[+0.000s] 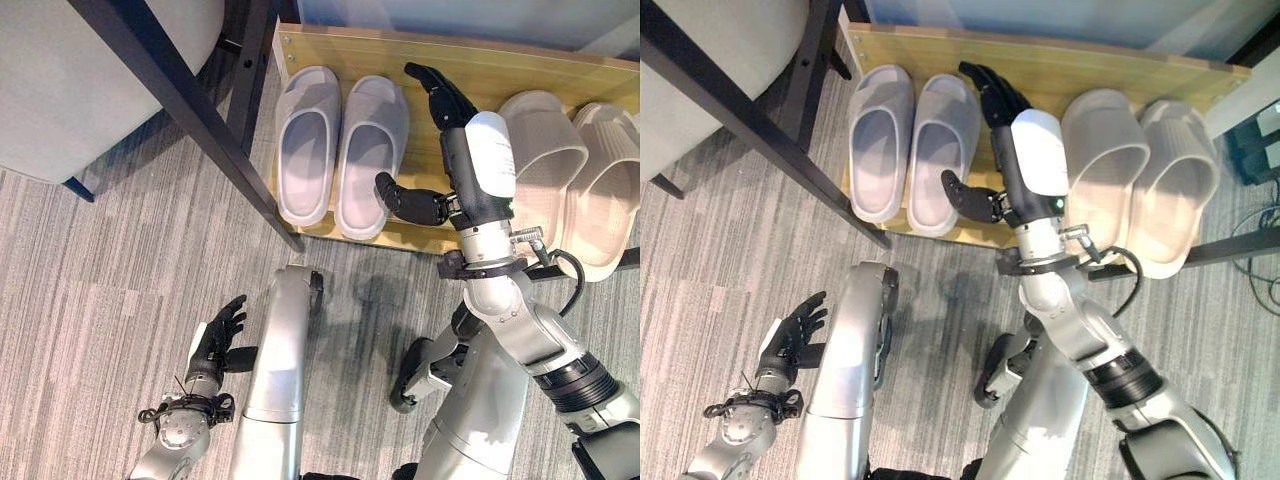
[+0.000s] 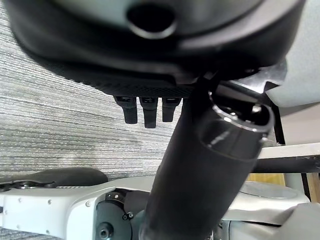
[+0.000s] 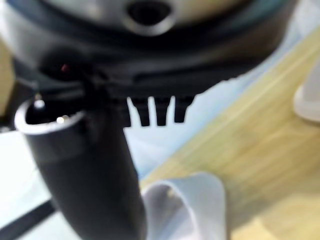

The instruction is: Arrange the slippers neatly on the shoe rack.

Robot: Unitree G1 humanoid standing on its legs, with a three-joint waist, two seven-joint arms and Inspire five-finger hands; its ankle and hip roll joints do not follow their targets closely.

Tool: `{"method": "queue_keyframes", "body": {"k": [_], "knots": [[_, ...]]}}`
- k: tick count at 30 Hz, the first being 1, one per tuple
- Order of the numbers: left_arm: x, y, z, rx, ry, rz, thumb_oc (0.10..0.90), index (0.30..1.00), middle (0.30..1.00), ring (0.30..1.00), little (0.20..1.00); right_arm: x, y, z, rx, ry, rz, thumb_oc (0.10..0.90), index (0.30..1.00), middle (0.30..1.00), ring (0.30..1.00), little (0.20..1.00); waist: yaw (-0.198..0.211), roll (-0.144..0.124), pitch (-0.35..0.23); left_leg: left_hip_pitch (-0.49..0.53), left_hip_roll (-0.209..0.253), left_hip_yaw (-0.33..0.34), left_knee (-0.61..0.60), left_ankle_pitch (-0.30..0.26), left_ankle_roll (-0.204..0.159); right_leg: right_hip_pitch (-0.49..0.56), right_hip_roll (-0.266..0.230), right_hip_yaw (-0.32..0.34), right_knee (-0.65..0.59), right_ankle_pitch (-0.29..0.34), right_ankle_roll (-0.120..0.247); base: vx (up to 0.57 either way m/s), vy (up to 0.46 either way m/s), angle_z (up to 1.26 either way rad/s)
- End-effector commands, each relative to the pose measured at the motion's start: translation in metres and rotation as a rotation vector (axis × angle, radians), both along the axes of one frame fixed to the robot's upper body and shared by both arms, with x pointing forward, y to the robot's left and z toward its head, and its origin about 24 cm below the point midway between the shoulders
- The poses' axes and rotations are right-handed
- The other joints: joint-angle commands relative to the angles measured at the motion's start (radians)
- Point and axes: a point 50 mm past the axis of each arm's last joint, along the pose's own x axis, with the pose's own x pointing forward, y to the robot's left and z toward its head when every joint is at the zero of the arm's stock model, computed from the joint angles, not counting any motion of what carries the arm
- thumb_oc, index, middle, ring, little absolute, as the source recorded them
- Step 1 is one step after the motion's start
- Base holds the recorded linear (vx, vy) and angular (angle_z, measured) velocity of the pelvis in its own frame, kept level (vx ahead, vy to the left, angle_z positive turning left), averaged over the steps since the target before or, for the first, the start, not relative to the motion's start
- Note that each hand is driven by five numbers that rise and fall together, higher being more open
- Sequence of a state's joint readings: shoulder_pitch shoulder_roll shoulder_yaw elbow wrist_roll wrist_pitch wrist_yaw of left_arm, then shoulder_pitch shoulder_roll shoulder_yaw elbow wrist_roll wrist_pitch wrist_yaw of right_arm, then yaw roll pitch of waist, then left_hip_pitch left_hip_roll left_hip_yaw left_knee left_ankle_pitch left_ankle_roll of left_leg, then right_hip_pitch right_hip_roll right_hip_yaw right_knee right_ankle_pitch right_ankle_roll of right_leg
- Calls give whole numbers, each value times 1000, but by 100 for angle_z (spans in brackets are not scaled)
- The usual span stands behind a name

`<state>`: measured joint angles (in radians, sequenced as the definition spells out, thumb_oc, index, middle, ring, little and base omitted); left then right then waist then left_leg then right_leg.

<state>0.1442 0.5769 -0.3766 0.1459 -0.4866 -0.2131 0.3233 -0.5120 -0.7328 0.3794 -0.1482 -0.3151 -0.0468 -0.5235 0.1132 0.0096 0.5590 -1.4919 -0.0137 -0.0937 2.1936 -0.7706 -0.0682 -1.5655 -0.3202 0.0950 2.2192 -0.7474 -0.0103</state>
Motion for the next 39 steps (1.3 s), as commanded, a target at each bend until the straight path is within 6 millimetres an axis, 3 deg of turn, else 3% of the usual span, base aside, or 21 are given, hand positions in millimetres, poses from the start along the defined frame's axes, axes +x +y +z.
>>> {"method": "queue_keyframes", "body": {"k": [1,9,11,12,13,14,16,18,21,22,23,25,27,28,29,30,33,34,36,38,39], "knots": [[8,-16,21,-15,-138,-42,800,900,900,900,900,-38,11,49,39,-272,188,800,900,900,900,900,10,-36,-39,-78,-31,71,-85,-15,17,3,-3,37,94,-1,-74,0,0,0],[13,-12,30,12,-196,-21,800,900,900,900,900,-58,-2,45,55,-281,220,800,900,900,900,900,0,-43,-39,-78,-42,66,-118,6,15,26,3,36,37,21,-71,0,0,0],[16,-10,33,8,-220,5,800,900,900,900,900,-61,-6,47,54,-303,208,800,900,900,900,900,2,-46,-39,-78,-45,66,-181,28,15,46,1,21,-36,34,-75,-71,15,-4],[26,-9,40,13,-267,30,800,900,900,900,900,-65,-7,55,38,-364,202,800,900,900,900,900,7,-50,-39,-78,-44,68,-297,71,14,75,-3,-11,-167,55,-76,-111,24,-9],[26,-9,40,13,-268,30,800,900,900,900,900,-65,-7,55,38,-365,202,800,900,900,900,900,6,-48,-39,-78,-46,66,-300,75,14,77,-5,-14,-171,58,-77,-237,81,-13],[40,-8,56,14,-350,56,800,900,900,900,900,-66,-9,68,19,-442,184,800,900,900,900,900,14,-53,-39,-78,-47,51,-444,148,16,100,-4,-54,-327,94,-65,-166,72,-21],[49,-9,66,4,-398,63,800,900,900,900,900,-66,-9,76,9,-493,171,800,900,900,900,900,17,-49,-39,-78,-52,38,-521,200,19,113,4,-87,-409,118,-61,-210,72,-16],[63,-11,86,-23,-498,90,800,900,900,900,900,-63,-14,90,-50,-565,104,800,900,900,900,900,23,-44,-39,-78,-74,12,-680,314,29,121,3,-158,-558,170,-51,-270,58,-4],[70,-15,92,-41,-527,90,800,900,900,900,900,-57,-19,91,-68,-557,62,800,900,900,900,900,19,-35,-40,-78,-87,-7,-780,388,27,134,-2,-200,-648,202,-48,-147,5,13],[70,-16,90,-46,-519,87,800,900,900,900,900,-51,-23,84,-79,-513,30,800,900,900,900,900,17,-37,-60,-78,-89,-13,-823,413,27,139,-1,-210,-690,222,-45,-203,-67,28],[68,-19,83,-49,-492,66,800,900,900,900,900,-42,-30,69,-124,-438,-18,800,900,900,900,900,17,-37,-118,-63,-92,-23,-923,464,19,164,4,-245,-798,247,-45,-191,-78,28],[66,-20,79,-46,-475,51,800,900,900,900,900,-38,-33,58,-142,-388,-38,800,900,900,900,900,19,-36,-133,-28,-95,-29,-981,490,16,202,8,-265,-856,268,-48,-125,-58,34],[62,-22,67,-13,-419,-5,800,900,900,900,900,-23,-43,27,-212,-229,-101,800,900,900,900,900,28,-42,-165,84,-86,-46,-1127,550,2,315,23,-298,-1015,309,-48,-138,-91,33],[62,-22,67,-13,-419,-5,800,900,900,900,900,-23,-43,27,-212,-229,-101,800,900,900,900,900,28,-41,-162,88,-86,-48,-1130,551,1,320,24,-300,-1019,311,-48,-120,-107,25],[58,-22,62,7,-397,-33,800,900,900,900,900,-20,-50,14,-269,-176,-139,800,900,900,900,900,34,-43,-174,128,-80,-54,-1179,576,-4,361,25,-314,-1075,324,-45,-66,-120,16],[54,-21,53,47,-353,-77,800,900,900,900,900,-13,-62,-14,-368,-42,-199,800,900,900,900,900,46,-48,-191,220,-67,-77,-1291,611,-7,446,38,-339,-1178,340,-39,-69,-163,19],[47,-20,44,99,-302,-138,800,900,900,900,900,-9,-77,-55,-400,134,-243,800,900,900,900,900,57,-52,-207,369,-38,-116,-1471,680,-13,582,61,-395,-1321,374,-22,-28,-126,11],[47,-19,44,99,-302,-138,800,900,900,900,900,-8,-77,-55,-400,134,-242,800,900,900,900,900,56,-51,-205,373,-37,-118,-1474,681,-14,586,61,-396,-1324,375,-22,34,-153,6],[39,-21,32,141,-236,-203,800,900,900,900,900,-11,-81,-96,-414,314,-247,800,900,900,900,900,67,-57,-240,518,-14,-128,-1653,753,-30,715,98,-455,-1461,413,1,52,-161,6],[37,-19,28,146,-216,-210,800,900,900,900,900,-12,-83,-108,-420,359,-250,800,900,900,900,900,73,-57,-248,577,-5,-132,-1723,781,-39,777,110,-476,-1525,422,2,69,-157,7],[34,-19,24,152,-190,-237,800,900,900,900,900,-17,-87,-139,-415,493,-260,800,900,900,900,900,80,-59,-277,690,10,-134,-1844,828,-58,882,134,-503,-1625,437,6,99,-200,13]]}}
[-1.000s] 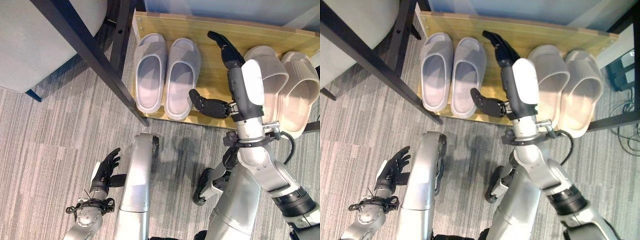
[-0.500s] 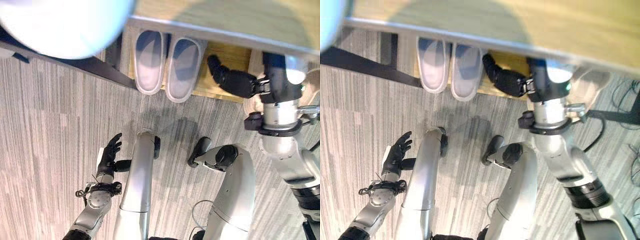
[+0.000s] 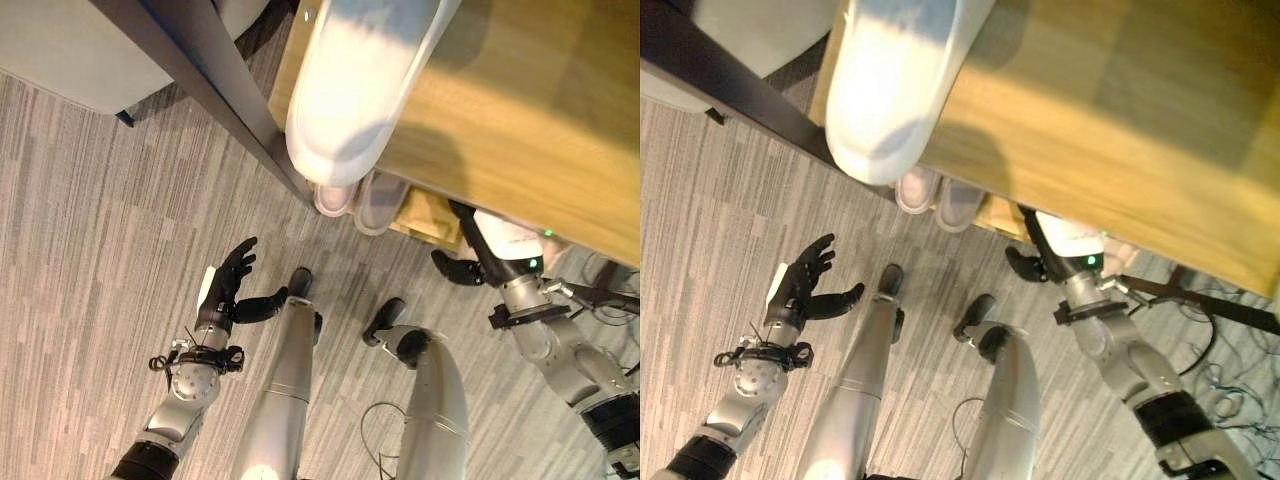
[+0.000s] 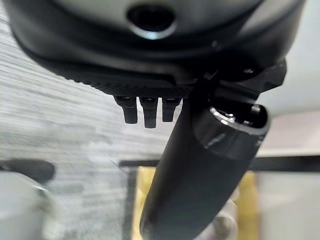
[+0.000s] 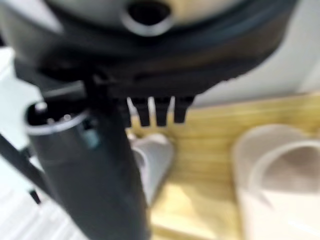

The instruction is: Arrange the slippers neatly on the shoe rack.

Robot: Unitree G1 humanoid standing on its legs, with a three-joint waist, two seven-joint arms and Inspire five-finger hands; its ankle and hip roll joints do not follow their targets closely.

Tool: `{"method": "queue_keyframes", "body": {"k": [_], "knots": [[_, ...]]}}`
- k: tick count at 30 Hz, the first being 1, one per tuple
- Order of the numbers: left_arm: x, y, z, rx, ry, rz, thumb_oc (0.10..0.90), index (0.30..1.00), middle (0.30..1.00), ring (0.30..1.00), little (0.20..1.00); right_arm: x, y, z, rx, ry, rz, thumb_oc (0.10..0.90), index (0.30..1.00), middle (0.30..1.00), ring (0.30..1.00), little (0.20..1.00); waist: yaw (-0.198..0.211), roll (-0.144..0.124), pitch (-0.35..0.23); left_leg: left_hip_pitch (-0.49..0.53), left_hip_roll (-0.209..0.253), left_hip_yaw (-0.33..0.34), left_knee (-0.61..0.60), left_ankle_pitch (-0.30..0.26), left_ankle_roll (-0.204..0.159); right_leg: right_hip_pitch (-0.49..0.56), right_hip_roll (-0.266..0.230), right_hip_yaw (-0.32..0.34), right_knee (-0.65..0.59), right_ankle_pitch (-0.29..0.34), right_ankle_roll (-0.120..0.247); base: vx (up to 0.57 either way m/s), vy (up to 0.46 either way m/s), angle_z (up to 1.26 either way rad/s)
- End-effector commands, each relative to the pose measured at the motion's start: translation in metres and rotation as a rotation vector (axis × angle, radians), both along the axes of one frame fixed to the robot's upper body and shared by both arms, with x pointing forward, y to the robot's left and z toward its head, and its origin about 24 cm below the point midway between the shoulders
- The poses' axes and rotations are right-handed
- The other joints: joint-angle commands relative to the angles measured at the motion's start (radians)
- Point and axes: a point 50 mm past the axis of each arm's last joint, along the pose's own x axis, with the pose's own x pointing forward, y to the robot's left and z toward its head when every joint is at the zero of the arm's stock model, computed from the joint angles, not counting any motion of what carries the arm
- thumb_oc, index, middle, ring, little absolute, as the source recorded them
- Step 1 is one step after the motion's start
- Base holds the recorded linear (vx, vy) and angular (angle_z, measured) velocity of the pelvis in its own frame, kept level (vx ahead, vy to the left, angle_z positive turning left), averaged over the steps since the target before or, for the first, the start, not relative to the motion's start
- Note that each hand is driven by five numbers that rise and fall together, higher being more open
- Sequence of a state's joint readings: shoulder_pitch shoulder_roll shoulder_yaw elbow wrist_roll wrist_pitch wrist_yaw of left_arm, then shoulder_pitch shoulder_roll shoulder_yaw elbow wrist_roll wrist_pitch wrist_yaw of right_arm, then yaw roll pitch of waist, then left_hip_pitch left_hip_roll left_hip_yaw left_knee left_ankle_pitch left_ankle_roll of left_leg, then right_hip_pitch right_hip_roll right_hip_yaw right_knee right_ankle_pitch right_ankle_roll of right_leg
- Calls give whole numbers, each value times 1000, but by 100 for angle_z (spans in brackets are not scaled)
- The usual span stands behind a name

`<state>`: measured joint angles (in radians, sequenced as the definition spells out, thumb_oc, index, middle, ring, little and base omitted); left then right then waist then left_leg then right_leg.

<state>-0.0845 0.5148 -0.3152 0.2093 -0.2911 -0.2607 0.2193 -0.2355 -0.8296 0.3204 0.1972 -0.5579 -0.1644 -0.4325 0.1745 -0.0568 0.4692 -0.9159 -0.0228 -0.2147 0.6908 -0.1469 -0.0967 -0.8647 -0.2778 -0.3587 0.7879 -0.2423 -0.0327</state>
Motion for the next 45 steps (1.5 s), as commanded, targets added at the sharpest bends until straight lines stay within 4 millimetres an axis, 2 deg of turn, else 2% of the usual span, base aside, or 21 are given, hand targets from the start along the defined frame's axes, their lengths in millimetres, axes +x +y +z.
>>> {"method": "queue_keyframes", "body": {"k": [1,2,3,4,5,6,7,8,9,12,15,23,35,41,43,45], "knots": [[-24,-1,-24,49,79,-70,800,900,900,900,900,-10,-2,-30,-2,101,12,800,900,900,900,900,17,11,-179,136,23,-17,-359,212,-31,204,99,-55,-213,-60,28,184,-242,16],[-29,-1,-31,63,115,-79,800,900,900,900,900,-16,-5,-58,-6,215,-27,800,900,900,900,900,27,6,-215,248,33,-18,-473,249,-42,305,130,-74,-311,-46,36,137,-170,20],[-33,0,-36,71,137,-85,800,900,900,900,900,-21,-6,-74,6,273,-48,800,900,900,900,900,29,6,-219,308,42,-23,-523,271,-48,367,145,-85,-365,-28,39,247,-229,20],[-36,0,-42,82,171,-93,800,900,900,900,900,-30,-10,-97,23,372,-94,800,900,900,900,900,32,8,-240,403,55,-22,-603,299,-54,471,175,-102,-465,-10,47,141,-131,10],[-36,0,-43,83,172,-93,800,900,900,900,900,-29,-9,-98,24,372,-92,800,900,900,900,900,31,12,-231,421,59,-24,-616,305,-55,490,182,-104,-481,-3,47,126,-110,1],[-38,-1,-46,85,185,-101,800,900,900,900,900,-35,-11,-110,20,423,-112,800,900,900,900,900,34,12,-234,456,61,-20,-631,328,-62,536,190,-115,-514,11,52,-1,-36,0],[-41,-3,-50,97,204,-109,800,900,900,900,900,-46,-14,-134,9,523,-161,800,900,900,900,900,43,24,-248,510,62,-25,-691,347,-54,590,205,-129,-573,55,57,87,-97,6],[-41,-3,-50,96,205,-107,800,900,900,900,900,-46,-14,-134,7,523,-159,800,900,900,900,900,37,19,-250,530,66,-25,-705,330,-59,606,212,-114,-581,33,60,12,0,9],[-42,-3,-54,96,219,-106,800,900,900,900,900,-52,-17,-145,12,573,-193,800,900,900,900,900,42,31,-254,549,67,-21,-719,364,-58,636,214,-133,-611,71,61,64,-30,10],[-46,-4,-60,105,248,-119,800,900,900,900,900,-70,-25,-169,-7,688,-264,800,900,900,900,900,38,41,-285,619,72,-7,-756,371,-61,719,222,-127,-683,88,70,86,-16,10],[-54,-7,-67,105,289,-140,800,900,900,900,900,-85,-28,-184,2,764,-312,800,900,900,900,900,34,50,-312,671,73,8,-769,369,-66,799,228,-121,-745,101,76,127,-13,1],[-69,-22,-80,81,372,-258,800,900,900,900,900,-101,-25,-200,49,854,-362,800,900,900,900,900,11,74,-370,736,67,49,-778,359,-76,909,232,-104,-856,140,91,83,3,1],[-71,-38,-69,-85,349,-297,800,900,900,900,900,-107,-21,-206,79,892,-386,800,900,900,900,900,-13,119,-397,753,54,84,-778,352,-72,931,216,-74,-875,149,101,32,9,-4],[-56,-54,-37,-262,219,-329,800,900,900,900,900,-115,-19,-211,83,910,-395,800,900,900,900,900,-23,130,-397,774,54,91,-778,329,-64,937,212,-62,-875,144,101,1,1,-1],[-54,-56,-33,-279,201,-333,800,900,900,900,900,-116,-18,-212,82,912,-396,800,900,900,900,900,-24,132,-396,777,55,94,-778,327,-64,938,211,-60,-875,144,102,0,0,0],[-48,-62,-20,-309,144,-356,800,900,900,900,900,-119,-19,-214,77,922,-404,800,900,900,900,900,-28,135,-398,784,55,101,-778,321,-62,939,209,-52,-875,143,108,-4,-3,-3]]}}
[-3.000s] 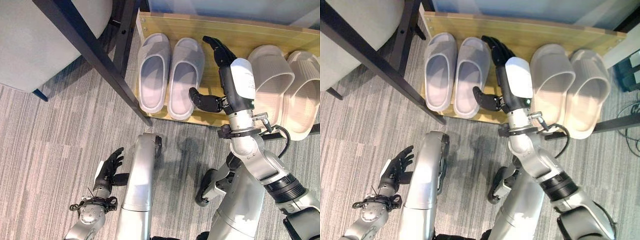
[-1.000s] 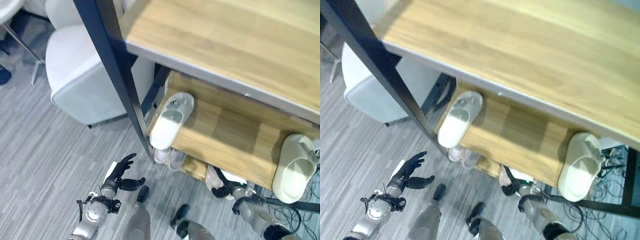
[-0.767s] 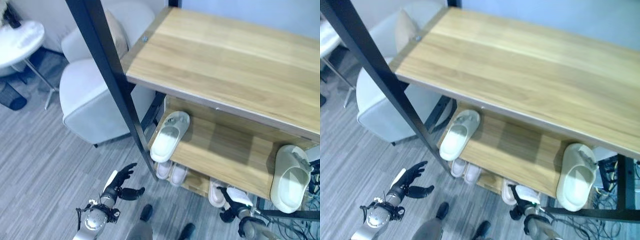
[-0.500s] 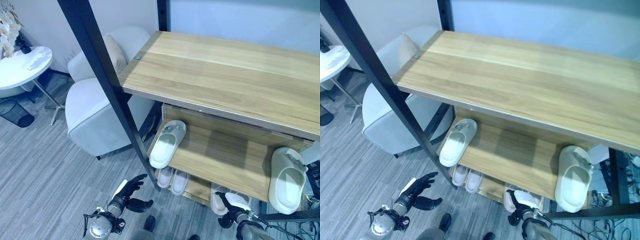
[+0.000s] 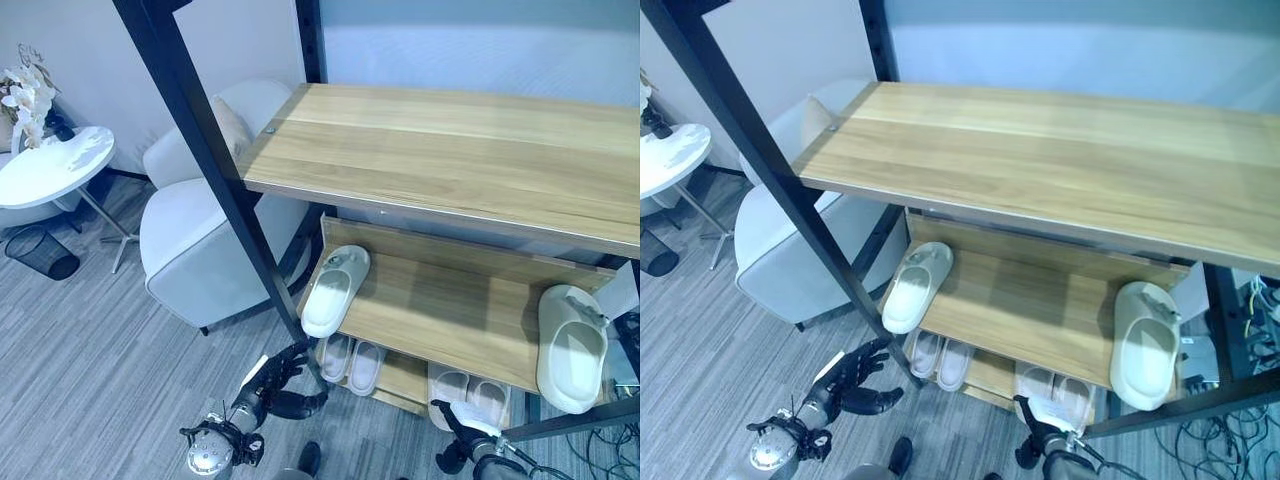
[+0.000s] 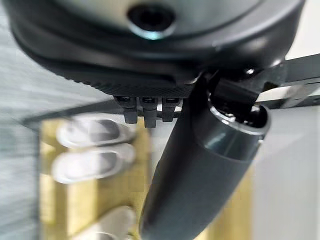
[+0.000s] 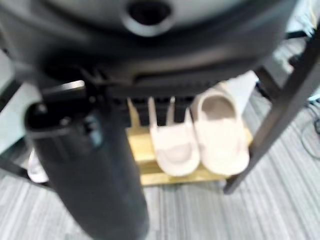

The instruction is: Arrange the slippers neatly on the shoe rack.

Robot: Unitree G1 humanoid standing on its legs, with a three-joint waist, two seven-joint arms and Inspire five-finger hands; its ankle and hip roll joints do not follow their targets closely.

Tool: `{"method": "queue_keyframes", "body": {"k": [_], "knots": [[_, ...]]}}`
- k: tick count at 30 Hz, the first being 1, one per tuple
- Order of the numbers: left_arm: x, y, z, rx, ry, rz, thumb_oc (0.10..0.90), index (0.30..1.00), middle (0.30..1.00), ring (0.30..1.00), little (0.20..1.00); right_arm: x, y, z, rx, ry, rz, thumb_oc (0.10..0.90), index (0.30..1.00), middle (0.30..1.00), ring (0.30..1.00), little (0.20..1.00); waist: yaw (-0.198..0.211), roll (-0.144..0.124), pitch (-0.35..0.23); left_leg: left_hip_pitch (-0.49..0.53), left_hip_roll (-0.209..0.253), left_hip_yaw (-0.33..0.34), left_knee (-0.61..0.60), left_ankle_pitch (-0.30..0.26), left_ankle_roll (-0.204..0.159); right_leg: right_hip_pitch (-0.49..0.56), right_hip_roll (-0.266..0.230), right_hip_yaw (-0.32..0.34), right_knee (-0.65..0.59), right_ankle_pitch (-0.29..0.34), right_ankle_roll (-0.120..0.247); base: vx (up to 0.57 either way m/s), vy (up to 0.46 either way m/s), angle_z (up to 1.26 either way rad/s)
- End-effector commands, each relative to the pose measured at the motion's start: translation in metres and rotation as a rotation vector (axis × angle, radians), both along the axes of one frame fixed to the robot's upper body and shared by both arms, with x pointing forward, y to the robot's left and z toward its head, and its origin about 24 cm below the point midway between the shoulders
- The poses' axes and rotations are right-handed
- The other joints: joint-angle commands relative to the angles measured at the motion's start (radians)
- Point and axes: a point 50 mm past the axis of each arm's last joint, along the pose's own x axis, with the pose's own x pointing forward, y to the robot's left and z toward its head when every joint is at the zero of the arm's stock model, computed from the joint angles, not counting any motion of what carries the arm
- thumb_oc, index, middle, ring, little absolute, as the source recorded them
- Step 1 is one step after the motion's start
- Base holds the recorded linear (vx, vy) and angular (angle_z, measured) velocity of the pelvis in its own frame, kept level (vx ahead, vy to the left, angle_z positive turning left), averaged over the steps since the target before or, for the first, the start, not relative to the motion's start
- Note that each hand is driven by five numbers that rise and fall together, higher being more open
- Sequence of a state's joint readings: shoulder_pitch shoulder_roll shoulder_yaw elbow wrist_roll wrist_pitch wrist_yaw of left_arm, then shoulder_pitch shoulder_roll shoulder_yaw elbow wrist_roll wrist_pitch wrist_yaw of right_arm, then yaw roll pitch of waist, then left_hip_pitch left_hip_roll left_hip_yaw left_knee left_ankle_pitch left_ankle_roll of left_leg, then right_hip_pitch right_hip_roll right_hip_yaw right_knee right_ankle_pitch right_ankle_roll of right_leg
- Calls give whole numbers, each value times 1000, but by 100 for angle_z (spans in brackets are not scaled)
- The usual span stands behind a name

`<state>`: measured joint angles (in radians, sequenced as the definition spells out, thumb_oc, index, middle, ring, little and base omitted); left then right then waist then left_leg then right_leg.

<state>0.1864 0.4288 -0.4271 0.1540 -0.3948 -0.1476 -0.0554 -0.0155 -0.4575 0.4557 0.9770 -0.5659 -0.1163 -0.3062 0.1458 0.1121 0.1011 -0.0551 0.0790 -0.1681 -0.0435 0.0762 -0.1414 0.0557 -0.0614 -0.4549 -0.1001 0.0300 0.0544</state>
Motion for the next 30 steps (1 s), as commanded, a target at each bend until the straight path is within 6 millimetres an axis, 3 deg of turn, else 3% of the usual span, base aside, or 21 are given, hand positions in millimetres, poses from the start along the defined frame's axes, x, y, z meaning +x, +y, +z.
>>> {"method": "queue_keyframes", "body": {"k": [1,19,26,30], "knots": [[31,-20,56,-164,-282,-33,800,900,900,900,900,16,-4,10,0,-76,-27,800,900,900,900,900,1,-33,-29,-75,-46,57,-44,97,-16,18,-9,47,13,-130,21,-12,-1,-11],[46,-17,99,-218,-472,21,800,900,900,900,900,14,0,6,4,-71,-40,800,900,900,900,900,-4,-30,-32,-59,-43,75,-44,83,-7,18,-10,63,13,-124,24,-1,-1,-3],[42,-12,82,-135,-416,22,800,900,900,900,900,14,-2,7,5,-71,-41,800,900,900,900,900,-2,-33,-30,-56,-41,77,-44,81,-6,21,-8,62,13,-123,22,4,-3,0],[32,-6,60,-78,-322,28,800,900,900,900,900,13,-5,7,1,-71,-50,800,900,900,900,900,0,-33,-31,-55,-40,75,-44,80,-2,20,-8,60,13,-122,23,9,1,0]]}}
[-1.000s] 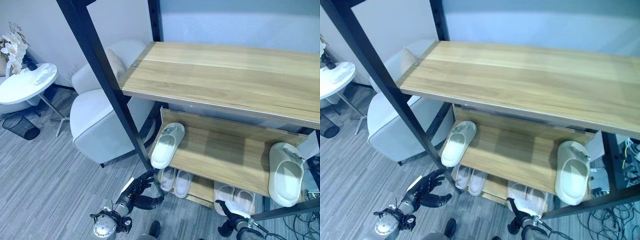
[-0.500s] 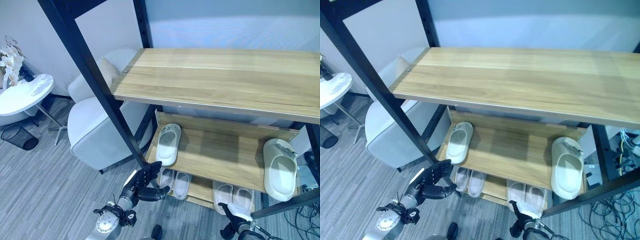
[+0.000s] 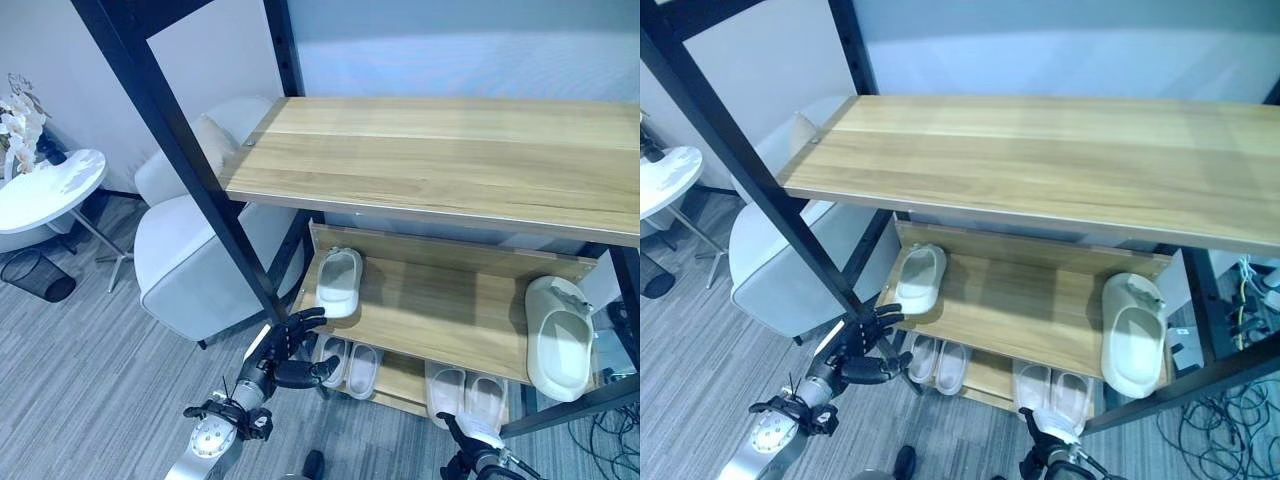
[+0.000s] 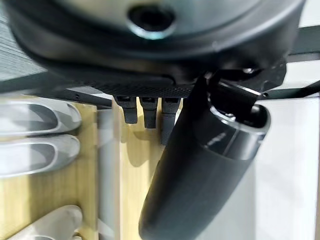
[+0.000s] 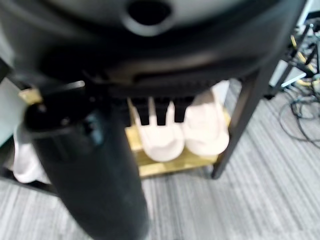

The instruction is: Arrange the slippers neatly on the shoe rack.

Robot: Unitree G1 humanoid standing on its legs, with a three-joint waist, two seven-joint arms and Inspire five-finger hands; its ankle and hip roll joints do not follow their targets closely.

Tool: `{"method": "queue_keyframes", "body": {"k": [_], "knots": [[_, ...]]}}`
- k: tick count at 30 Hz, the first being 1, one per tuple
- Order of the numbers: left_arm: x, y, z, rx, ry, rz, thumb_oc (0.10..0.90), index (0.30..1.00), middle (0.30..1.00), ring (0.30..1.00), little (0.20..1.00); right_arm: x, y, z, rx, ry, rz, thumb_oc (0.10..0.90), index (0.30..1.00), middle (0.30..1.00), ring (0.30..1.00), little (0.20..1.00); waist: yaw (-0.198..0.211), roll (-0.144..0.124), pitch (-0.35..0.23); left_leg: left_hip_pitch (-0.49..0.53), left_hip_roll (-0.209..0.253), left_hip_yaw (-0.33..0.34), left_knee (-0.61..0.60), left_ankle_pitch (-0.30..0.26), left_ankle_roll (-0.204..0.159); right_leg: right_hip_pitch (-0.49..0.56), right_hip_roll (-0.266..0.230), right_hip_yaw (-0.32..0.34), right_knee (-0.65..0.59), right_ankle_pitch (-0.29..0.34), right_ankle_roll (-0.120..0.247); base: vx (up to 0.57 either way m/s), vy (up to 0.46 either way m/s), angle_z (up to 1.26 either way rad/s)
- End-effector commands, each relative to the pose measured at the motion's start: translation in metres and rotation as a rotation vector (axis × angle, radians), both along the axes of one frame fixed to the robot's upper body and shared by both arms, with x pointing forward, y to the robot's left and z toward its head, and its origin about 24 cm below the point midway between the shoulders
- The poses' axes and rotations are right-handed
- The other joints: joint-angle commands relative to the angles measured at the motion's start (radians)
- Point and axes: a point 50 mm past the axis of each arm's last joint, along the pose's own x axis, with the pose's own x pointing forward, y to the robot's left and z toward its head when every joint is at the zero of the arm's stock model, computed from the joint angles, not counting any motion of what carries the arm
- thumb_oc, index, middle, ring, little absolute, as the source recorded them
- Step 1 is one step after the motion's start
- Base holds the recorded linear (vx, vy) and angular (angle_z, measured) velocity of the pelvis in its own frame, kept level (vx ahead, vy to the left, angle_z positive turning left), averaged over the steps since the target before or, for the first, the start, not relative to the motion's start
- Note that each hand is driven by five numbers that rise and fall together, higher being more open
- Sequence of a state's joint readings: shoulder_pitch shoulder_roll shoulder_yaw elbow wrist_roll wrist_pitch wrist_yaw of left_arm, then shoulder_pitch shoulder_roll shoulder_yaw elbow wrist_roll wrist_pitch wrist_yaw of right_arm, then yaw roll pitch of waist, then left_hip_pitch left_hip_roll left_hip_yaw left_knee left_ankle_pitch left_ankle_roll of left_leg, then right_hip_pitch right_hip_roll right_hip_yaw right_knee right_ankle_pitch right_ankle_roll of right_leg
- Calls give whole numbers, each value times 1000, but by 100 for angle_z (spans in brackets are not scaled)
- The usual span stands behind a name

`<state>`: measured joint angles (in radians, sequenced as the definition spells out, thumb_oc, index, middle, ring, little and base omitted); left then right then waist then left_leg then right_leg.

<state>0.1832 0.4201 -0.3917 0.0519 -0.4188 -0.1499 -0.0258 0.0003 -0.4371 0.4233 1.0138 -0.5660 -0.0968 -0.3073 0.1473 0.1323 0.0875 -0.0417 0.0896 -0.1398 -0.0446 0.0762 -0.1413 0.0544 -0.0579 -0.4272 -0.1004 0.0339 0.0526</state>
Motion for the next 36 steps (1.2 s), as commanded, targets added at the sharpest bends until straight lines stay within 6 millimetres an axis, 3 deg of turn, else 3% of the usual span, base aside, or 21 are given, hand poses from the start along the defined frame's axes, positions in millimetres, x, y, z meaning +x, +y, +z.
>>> {"method": "queue_keyframes", "body": {"k": [1,15,32,36], "knots": [[19,-2,33,-10,-210,-4,800,900,900,900,900,24,-1,13,9,-108,7,800,900,900,900,900,-2,-53,-18,-67,-50,48,-43,79,-2,21,-11,33,13,-126,25,0,0,0],[-1,8,12,20,-97,-38,800,900,900,900,900,26,-3,15,3,-101,20,800,900,900,900,900,6,-51,-19,-64,-50,46,-43,76,1,26,-14,25,13,-126,22,0,0,0],[17,10,81,-136,-369,-20,800,900,900,900,900,25,0,13,-6,-84,38,800,900,900,900,900,20,-43,-26,-52,-53,48,-43,77,-1,41,-19,17,13,-128,20,0,0,0],[18,10,86,-137,-395,-18,800,900,900,900,900,26,0,13,-7,-84,39,800,900,900,900,900,21,-43,-26,-51,-53,50,-43,77,-1,42,-19,18,13,-129,20,0,0,0]]}}
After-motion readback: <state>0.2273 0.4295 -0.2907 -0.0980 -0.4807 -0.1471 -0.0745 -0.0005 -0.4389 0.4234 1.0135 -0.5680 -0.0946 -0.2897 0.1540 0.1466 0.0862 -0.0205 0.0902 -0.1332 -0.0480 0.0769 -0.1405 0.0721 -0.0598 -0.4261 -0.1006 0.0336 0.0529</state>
